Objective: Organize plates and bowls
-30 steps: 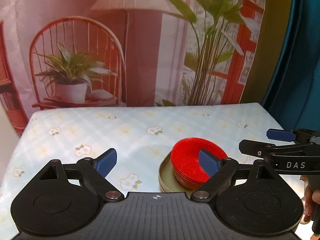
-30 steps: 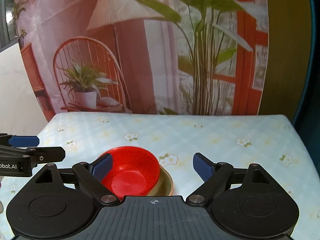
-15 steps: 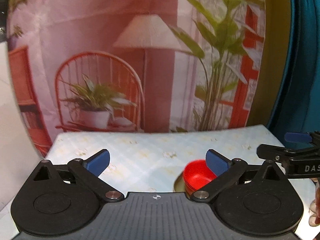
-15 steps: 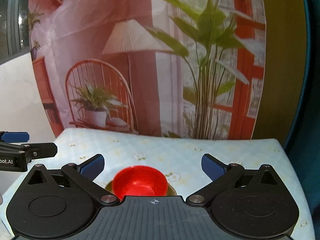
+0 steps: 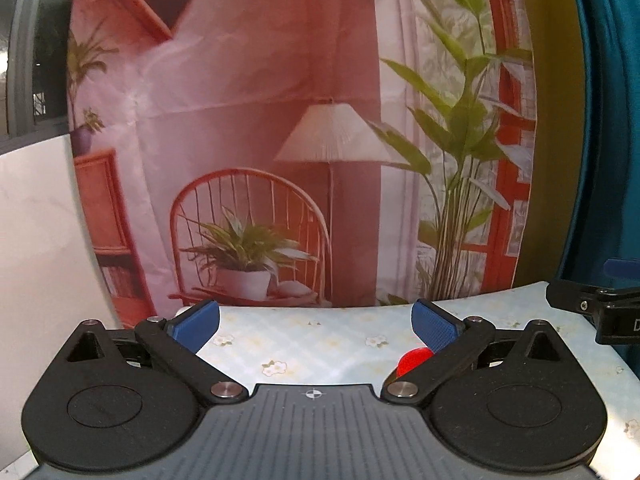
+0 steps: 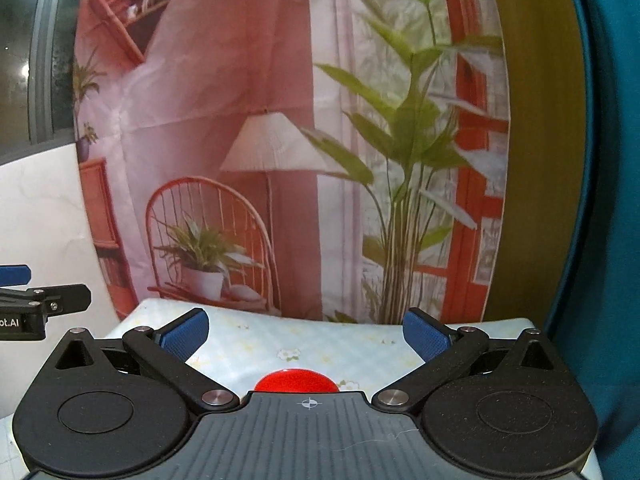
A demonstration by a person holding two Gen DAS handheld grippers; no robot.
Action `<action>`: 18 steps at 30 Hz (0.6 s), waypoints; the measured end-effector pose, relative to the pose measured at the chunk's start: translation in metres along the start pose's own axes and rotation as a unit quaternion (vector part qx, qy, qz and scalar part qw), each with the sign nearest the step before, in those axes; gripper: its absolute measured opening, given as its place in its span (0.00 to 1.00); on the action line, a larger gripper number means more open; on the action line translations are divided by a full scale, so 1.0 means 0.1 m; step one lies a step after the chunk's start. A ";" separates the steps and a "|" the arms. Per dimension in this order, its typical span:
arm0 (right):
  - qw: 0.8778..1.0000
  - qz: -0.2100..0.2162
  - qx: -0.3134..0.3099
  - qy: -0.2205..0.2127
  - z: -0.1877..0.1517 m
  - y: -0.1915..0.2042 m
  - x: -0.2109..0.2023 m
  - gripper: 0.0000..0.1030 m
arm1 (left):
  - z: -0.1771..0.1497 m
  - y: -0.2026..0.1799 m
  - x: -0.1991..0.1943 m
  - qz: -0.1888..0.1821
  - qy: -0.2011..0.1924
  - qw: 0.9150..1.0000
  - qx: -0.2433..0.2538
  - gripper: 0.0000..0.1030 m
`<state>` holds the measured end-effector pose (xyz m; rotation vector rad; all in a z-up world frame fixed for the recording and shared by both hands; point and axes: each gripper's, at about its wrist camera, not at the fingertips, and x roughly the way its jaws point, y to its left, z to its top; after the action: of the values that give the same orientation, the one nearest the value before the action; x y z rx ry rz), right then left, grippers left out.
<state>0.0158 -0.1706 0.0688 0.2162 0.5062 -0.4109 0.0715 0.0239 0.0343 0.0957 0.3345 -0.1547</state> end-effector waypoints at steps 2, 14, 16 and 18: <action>1.000 -0.001 0.000 -0.005 0.01 0.02 -0.09 1.00 | 0.00 0.03 -0.10 -0.001 -0.005 1.000 -0.004 1.00; 1.000 -0.012 0.002 -0.013 0.00 0.07 -0.38 1.00 | -0.02 0.08 -0.34 0.001 -0.018 1.000 -0.012 1.00; 1.000 -0.013 -0.003 -0.014 -0.01 0.08 -0.40 1.00 | -0.04 0.07 -0.35 0.001 -0.016 1.000 -0.011 1.00; 1.000 -0.015 -0.005 -0.015 -0.01 0.09 -0.41 1.00 | -0.05 0.06 -0.35 0.002 -0.016 1.000 -0.011 1.00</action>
<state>-0.0137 -0.1488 0.0901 0.1926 0.4826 -0.4398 0.0383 0.0356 0.0419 0.0717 0.3036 -0.1490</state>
